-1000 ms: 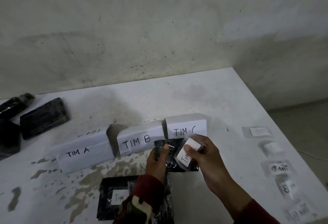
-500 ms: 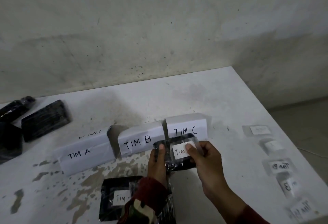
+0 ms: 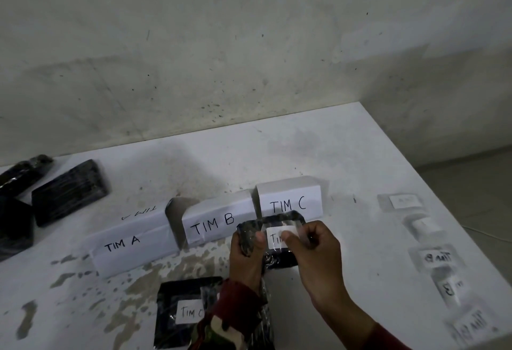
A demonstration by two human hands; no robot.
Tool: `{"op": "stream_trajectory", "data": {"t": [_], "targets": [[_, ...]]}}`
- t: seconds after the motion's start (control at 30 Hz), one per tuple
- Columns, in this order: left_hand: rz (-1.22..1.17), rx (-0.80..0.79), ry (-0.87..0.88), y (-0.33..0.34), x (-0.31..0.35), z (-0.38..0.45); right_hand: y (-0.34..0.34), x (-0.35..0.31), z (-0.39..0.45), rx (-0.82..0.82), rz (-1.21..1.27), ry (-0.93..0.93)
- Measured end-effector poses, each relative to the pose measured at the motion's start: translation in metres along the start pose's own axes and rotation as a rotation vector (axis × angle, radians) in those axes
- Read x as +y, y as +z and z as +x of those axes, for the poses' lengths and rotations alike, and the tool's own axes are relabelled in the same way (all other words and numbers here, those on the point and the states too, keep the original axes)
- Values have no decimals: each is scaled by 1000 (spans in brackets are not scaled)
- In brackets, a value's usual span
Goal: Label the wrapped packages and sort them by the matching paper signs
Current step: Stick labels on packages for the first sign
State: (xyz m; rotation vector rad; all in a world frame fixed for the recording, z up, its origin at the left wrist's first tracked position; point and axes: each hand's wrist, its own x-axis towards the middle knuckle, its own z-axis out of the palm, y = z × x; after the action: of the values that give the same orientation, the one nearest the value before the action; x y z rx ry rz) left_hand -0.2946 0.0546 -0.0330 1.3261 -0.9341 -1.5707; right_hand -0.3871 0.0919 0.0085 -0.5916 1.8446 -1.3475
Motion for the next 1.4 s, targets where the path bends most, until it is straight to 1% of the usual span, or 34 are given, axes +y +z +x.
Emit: {"op": "stream_trajectory", "data": {"t": [0.07,0.13,0.2,0.3,0.5,0.63,0.97,1.23,1.4], "targets": [[-27,3,-9,0,2,0,-1,-2,1,6,20,18],[-76,1,-55,-3,2,3,-3,-3,2,8,63,46],[-117,-31,-100,-4,3,4,-4,-5,2,0,84,64],[-164,-80,-114,-4,6,1,-4,-6,3,-35,66,76],[-57,-38,-25,-4,6,-1,-1,-2,3,-46,-7,66],[17,-49,46,-5,4,0,-2,-2,3,-35,-20,16],[25,3,62,-6,-6,1,-1,2,3,-21,-67,-61],[22,-2,71,-3,-1,-1,-3,1,5,-25,-101,-99],[-10,2,51,-1,1,-3,-5,4,8,5,-152,-136]]}}
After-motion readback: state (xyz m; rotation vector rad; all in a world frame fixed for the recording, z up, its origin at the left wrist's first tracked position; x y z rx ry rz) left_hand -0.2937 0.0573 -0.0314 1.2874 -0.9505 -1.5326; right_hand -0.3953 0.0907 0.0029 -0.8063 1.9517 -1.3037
